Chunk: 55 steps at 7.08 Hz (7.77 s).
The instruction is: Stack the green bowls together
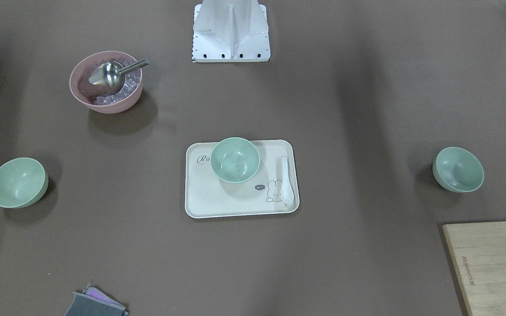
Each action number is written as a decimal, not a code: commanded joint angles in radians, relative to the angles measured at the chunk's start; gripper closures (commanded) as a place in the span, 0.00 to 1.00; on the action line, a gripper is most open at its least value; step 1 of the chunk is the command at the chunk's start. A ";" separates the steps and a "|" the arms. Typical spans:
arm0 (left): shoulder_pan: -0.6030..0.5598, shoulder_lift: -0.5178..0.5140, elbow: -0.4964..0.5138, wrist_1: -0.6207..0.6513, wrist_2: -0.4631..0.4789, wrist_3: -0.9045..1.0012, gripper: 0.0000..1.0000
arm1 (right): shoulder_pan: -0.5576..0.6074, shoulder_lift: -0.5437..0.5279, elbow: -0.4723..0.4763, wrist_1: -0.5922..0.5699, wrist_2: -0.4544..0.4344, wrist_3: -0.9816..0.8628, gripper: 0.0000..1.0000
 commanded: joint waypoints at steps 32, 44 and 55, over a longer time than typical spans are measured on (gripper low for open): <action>0.456 -0.397 0.353 -0.657 0.019 -0.758 1.00 | -0.296 0.153 -0.083 0.456 -0.006 0.506 0.00; 1.018 -0.973 0.255 -0.121 0.458 -1.453 1.00 | -0.301 0.143 -0.084 0.460 -0.009 0.518 0.00; 1.053 -0.976 0.291 -0.137 0.487 -1.473 1.00 | -0.304 0.143 -0.087 0.460 -0.009 0.518 0.00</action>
